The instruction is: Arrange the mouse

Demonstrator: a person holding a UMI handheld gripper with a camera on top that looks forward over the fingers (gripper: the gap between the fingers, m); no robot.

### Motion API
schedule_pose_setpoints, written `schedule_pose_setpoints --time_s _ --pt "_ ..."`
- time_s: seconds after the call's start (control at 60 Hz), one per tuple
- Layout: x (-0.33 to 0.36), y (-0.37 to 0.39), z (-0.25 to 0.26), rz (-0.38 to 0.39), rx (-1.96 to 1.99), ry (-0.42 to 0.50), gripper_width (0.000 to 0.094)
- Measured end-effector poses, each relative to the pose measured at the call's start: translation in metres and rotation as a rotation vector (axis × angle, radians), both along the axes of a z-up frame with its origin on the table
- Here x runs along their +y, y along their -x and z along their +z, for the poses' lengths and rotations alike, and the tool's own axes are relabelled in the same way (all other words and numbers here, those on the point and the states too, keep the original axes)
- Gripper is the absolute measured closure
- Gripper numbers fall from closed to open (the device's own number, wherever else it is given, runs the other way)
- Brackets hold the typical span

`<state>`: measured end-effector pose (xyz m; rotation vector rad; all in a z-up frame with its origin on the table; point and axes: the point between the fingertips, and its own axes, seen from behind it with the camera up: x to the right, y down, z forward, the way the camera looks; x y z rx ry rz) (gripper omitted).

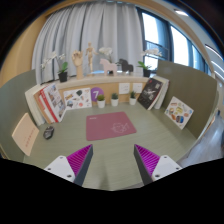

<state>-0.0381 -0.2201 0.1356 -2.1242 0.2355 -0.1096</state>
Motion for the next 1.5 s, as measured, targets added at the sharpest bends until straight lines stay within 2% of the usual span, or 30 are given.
schedule_pose_setpoints --time_s 0.167,0.317,0.533,0.717,0.85,0.95,1.0,1.117,1.233,1.417,1.5 --pt "0.019 0.117 -0.066 0.152 0.052 0.109 0.0106" --pt "0.057 0.216 -0.096 0.271 0.087 0.145 0.0101" --pt "0.131 0.311 -0.121 0.359 0.100 0.171 0.0102" --pt "0.196 0.339 -0.136 0.343 0.081 0.191 0.0110" --pt "0.231 0.347 -0.144 0.339 0.063 0.203 0.0151" --pt "0.244 0.346 -0.147 0.342 0.012 0.225 0.0282" --pt "0.248 0.346 -0.147 0.339 0.017 0.226 0.0411" --pt "0.248 0.345 -0.147 0.309 0.051 0.222 0.0475" --pt "0.248 0.343 -0.148 0.317 0.037 0.224 0.0614" --pt "0.244 0.346 -0.147 0.366 0.025 0.253 0.0626" --pt "0.240 0.338 -0.121 0.400 -0.007 0.251 0.0626"
